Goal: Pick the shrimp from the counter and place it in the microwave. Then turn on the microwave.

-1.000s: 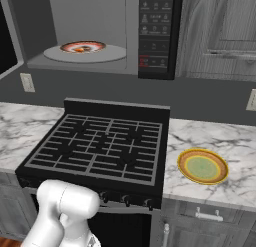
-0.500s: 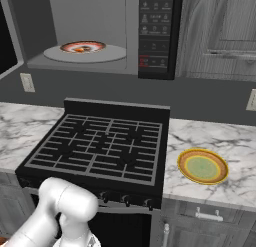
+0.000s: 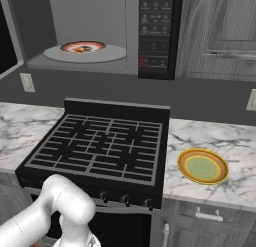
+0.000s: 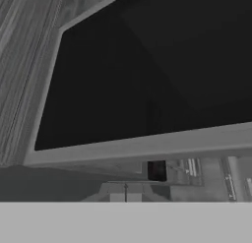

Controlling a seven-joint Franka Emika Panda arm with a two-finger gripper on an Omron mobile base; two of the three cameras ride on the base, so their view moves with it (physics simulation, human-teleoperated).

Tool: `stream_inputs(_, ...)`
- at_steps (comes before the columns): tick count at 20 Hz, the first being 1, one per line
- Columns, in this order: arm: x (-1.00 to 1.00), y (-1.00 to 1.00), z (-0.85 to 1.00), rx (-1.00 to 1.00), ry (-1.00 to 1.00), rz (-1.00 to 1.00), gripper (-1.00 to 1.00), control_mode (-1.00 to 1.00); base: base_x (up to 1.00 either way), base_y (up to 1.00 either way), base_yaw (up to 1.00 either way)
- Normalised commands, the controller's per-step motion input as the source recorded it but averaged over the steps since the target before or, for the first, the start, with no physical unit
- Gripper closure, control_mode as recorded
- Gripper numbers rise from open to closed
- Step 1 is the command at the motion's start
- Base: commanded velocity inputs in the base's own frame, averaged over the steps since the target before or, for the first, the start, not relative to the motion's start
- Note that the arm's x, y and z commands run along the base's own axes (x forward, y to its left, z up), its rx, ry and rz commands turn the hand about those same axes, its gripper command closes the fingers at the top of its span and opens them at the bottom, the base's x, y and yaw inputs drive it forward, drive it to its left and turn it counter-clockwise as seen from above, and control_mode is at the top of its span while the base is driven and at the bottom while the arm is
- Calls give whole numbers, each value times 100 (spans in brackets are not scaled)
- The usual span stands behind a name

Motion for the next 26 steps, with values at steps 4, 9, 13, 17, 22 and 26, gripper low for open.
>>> stream_inputs(4,22,0,23,0,-6,-17,100,-100,0,0,0)
stream_inputs(9,19,0,31,0,-7,-16,100,-100,0,0,0)
stream_inputs(13,24,0,31,0,-5,-16,100,-100,0,0,0)
stream_inputs(17,23,-5,18,0,-2,-15,100,-100,0,0,0)
stream_inputs(22,5,-21,12,0,0,-11,100,-100,0,0,0)
stream_inputs(26,-6,-34,12,0,0,-7,100,-100,0,0,0)
